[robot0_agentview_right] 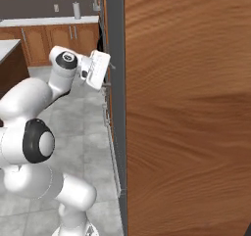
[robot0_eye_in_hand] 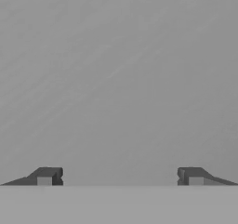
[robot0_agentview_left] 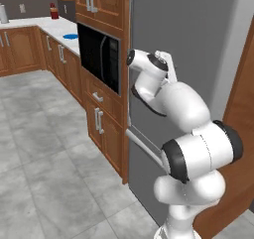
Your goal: Place the fish on the counter behind the older fish on the same shelf of the fridge to maintain FIFO order. Close the fridge door when finished.
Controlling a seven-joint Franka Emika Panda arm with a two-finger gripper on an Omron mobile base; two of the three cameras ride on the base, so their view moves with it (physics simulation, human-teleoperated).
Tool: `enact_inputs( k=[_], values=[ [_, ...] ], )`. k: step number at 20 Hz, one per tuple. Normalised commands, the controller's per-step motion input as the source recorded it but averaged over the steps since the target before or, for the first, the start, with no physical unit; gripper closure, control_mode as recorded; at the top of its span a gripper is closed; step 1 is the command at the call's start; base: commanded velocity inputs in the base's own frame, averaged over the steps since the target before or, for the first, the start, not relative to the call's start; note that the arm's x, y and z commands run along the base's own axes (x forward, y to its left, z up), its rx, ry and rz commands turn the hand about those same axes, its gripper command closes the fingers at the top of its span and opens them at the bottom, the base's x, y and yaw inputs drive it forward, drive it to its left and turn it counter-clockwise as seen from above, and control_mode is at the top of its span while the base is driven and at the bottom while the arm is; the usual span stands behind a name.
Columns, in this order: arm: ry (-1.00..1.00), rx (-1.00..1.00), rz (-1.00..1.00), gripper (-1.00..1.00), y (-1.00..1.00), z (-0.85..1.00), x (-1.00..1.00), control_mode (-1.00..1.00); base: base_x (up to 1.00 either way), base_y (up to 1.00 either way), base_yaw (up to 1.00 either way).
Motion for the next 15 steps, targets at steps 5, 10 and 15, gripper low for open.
enact_inputs(
  k=[5, 10, 15],
  values=[
    [-0.05, 0.00, -0.11, -1.00, -0.50, -0.17, 0.02, -1.00, 0.00, 0.00, 0.00],
    [-0.05, 0.00, -0.09, -1.00, -0.44, -0.18, 0.00, -1.00, 0.00, 0.00, 0.00],
    [-0.06, 0.00, -0.08, -1.00, -0.42, -0.18, 0.00, -1.00, 0.00, 0.00, 0.00]
  ],
)
